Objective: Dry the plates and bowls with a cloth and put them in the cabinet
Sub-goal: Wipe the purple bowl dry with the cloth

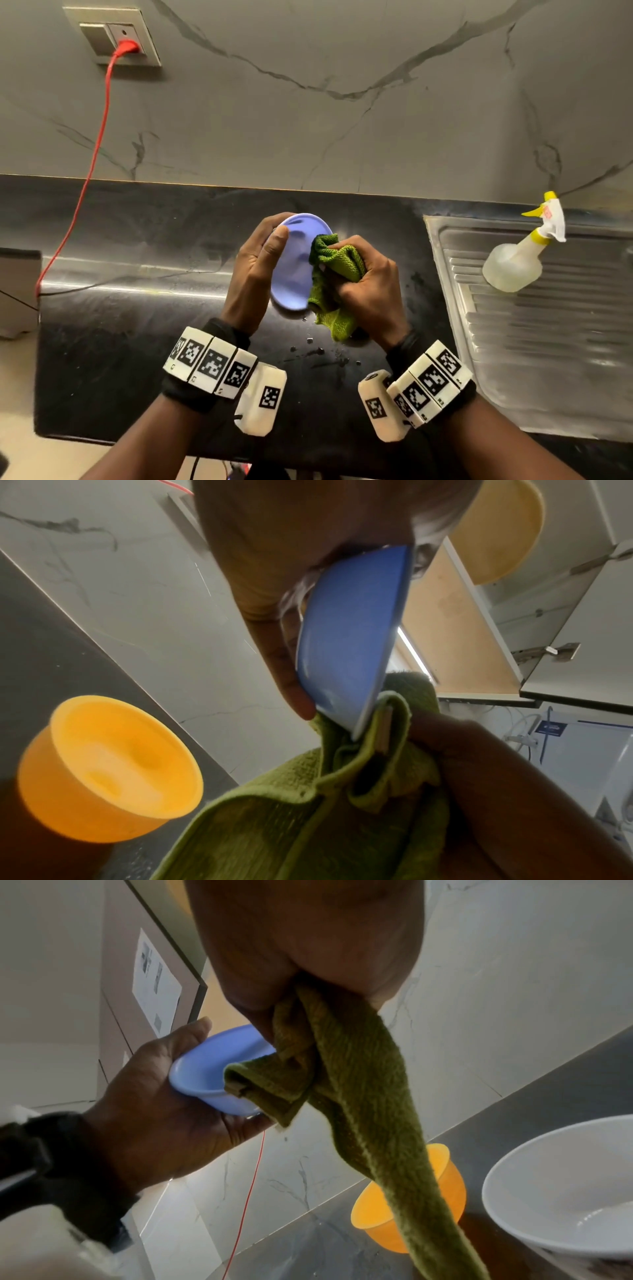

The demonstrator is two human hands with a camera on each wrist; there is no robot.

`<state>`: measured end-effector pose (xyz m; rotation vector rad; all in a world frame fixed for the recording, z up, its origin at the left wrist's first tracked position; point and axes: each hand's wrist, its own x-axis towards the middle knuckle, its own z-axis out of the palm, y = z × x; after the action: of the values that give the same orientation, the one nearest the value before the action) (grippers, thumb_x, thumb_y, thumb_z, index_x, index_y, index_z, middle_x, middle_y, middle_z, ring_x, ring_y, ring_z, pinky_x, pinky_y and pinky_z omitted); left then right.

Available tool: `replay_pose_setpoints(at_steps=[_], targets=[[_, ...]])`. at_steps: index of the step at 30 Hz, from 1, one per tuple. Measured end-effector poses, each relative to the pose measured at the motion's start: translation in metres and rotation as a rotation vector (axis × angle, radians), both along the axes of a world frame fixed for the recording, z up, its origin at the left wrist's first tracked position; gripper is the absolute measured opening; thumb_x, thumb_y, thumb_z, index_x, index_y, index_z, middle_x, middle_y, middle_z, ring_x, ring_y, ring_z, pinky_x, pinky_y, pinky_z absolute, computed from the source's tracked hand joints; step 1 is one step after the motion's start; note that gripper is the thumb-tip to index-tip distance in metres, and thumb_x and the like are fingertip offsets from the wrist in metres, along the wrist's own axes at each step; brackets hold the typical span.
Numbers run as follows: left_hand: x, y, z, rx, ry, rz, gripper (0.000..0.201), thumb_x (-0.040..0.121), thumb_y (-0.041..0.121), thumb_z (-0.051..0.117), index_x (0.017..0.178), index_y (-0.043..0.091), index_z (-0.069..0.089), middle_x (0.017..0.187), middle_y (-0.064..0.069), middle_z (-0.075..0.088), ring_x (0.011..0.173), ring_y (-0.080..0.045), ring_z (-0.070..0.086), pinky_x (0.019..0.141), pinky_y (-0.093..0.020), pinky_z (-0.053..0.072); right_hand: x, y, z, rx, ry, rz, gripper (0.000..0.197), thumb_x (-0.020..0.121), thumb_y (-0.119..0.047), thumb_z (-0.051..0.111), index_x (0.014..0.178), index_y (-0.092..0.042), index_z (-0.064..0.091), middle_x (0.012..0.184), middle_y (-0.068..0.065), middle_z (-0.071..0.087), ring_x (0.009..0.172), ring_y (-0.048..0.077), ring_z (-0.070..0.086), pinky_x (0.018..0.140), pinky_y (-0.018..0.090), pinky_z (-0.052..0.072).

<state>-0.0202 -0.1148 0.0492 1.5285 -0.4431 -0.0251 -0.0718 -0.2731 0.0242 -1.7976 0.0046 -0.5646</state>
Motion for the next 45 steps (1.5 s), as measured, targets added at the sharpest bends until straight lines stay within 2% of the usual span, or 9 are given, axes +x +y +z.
replay_pose_setpoints(at_steps=[4,12,17,21,24,30,37,40,45], targets=[[0.008,-0.001,0.006,-0.012,-0.017,0.004,0.043,0.091,0.055,0.043,0.113,0.027,0.066,0.114,0.000,0.069,0.110,-0.024,0.063,0.097,-0.055,0.049,-0.002,0.004,0.002,0.021,0.017,0.021,0.022,0.078,0.003,0.073,0.091,-0.014,0.069,0.078,-0.004,0.069,0.072,0.015,0.066,0.063,0.025,0.054],[0.014,-0.007,0.007,-0.062,0.020,-0.063,0.053,0.086,0.052,0.048,0.119,0.014,0.064,0.114,-0.005,0.069,0.109,-0.026,0.064,0.094,-0.046,0.050,0.012,0.001,0.003,-0.112,0.048,-0.057,0.020,0.069,-0.001,0.065,0.084,-0.012,0.068,0.073,0.000,0.067,0.069,0.020,0.063,0.063,0.038,0.052],[0.029,0.003,0.018,-0.031,0.005,-0.118,0.048,0.088,0.046,0.051,0.115,0.009,0.067,0.112,-0.011,0.071,0.108,-0.033,0.065,0.099,-0.057,0.048,0.036,0.004,0.020,-0.238,-0.067,-0.111,0.033,0.062,-0.001,0.066,0.093,-0.009,0.074,0.093,0.002,0.073,0.085,0.013,0.066,0.078,0.025,0.054],[0.047,0.009,0.024,0.061,-0.002,-0.180,0.050,0.088,0.048,0.052,0.114,0.009,0.070,0.114,-0.010,0.072,0.113,-0.032,0.064,0.103,-0.059,0.044,0.046,0.006,0.027,-0.279,-0.115,-0.061,0.029,0.063,0.001,0.063,0.089,-0.007,0.072,0.086,0.001,0.071,0.079,0.010,0.065,0.072,0.018,0.050],[0.043,0.008,0.016,0.109,-0.015,-0.157,0.052,0.083,0.058,0.054,0.116,0.019,0.067,0.115,-0.001,0.070,0.112,-0.023,0.064,0.100,-0.054,0.047,0.045,0.006,0.020,-0.222,-0.066,-0.077,0.027,0.060,0.002,0.058,0.082,-0.008,0.068,0.071,-0.002,0.066,0.066,0.009,0.060,0.059,0.023,0.048],[0.034,0.000,0.004,-0.033,-0.133,-0.083,0.054,0.081,0.048,0.059,0.127,0.019,0.059,0.124,0.009,0.065,0.116,-0.010,0.061,0.092,-0.019,0.047,0.051,0.001,0.021,-0.171,-0.086,-0.068,0.029,0.061,0.013,0.063,0.082,-0.006,0.067,0.070,-0.002,0.065,0.064,0.004,0.058,0.060,0.014,0.043],[0.052,-0.007,0.008,-0.088,-0.139,-0.049,0.041,0.085,0.043,0.056,0.111,0.014,0.067,0.111,-0.004,0.071,0.106,-0.022,0.065,0.093,-0.033,0.049,0.047,0.000,0.002,-0.172,-0.173,-0.021,0.030,0.069,-0.017,0.074,0.098,-0.009,0.068,0.097,0.003,0.071,0.091,0.015,0.068,0.079,0.029,0.054],[0.053,-0.007,0.005,-0.064,-0.105,-0.078,0.045,0.083,0.044,0.057,0.112,0.012,0.068,0.110,-0.006,0.072,0.106,-0.024,0.066,0.093,-0.038,0.050,0.049,-0.004,0.003,-0.218,-0.195,-0.033,0.032,0.066,-0.010,0.078,0.097,-0.008,0.070,0.097,0.003,0.072,0.090,0.013,0.068,0.079,0.035,0.055],[0.058,-0.008,0.007,-0.005,-0.029,-0.212,0.048,0.084,0.043,0.056,0.117,0.011,0.069,0.118,-0.002,0.072,0.115,-0.017,0.064,0.095,-0.023,0.047,0.066,-0.022,0.022,-0.481,-0.309,0.020,0.028,0.067,0.001,0.082,0.093,-0.005,0.071,0.110,0.009,0.068,0.101,0.015,0.065,0.088,0.022,0.050]])
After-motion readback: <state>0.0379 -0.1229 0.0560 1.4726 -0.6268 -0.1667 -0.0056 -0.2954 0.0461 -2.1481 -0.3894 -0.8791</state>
